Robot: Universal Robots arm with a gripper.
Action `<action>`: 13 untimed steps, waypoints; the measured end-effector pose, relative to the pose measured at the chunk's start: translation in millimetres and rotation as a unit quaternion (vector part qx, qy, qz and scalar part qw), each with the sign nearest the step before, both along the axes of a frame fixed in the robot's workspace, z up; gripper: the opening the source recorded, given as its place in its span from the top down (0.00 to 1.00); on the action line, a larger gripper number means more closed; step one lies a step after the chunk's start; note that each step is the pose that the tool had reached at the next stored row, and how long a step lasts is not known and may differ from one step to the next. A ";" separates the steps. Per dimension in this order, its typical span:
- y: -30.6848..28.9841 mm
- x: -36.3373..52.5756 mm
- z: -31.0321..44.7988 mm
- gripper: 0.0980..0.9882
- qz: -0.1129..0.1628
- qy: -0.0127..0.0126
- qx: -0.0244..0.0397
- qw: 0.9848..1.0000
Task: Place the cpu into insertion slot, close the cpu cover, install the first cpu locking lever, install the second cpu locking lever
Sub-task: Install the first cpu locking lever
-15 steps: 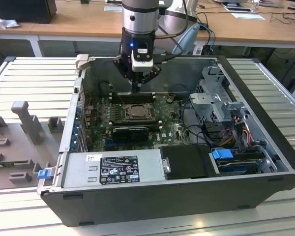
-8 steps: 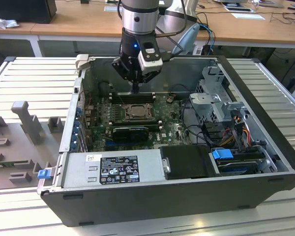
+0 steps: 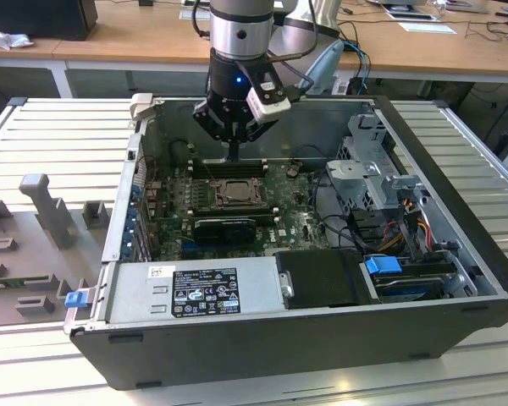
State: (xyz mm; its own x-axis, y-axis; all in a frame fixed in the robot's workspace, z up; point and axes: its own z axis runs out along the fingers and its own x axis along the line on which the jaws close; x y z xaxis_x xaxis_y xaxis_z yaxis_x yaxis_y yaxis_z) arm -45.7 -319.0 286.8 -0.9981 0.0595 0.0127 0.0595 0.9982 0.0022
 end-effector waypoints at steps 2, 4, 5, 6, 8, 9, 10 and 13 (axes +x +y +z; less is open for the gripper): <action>0.0 -8.2 -1.4 0.99 0.001 0.000 0.003 1.000; 0.0 -14.6 -3.0 0.99 0.001 0.000 0.004 1.000; 0.0 -17.9 -4.4 0.99 0.002 0.000 0.005 1.000; 0.0 -19.7 -6.6 0.99 0.005 0.000 0.006 1.000; 0.0 -19.9 -9.4 0.99 0.015 0.000 0.006 1.000; 0.0 -20.0 -11.1 0.99 0.020 0.000 0.006 1.000; 0.0 -21.1 -13.1 0.99 0.022 0.000 0.007 1.000; 0.0 -24.8 -17.4 0.99 0.022 0.000 0.007 1.000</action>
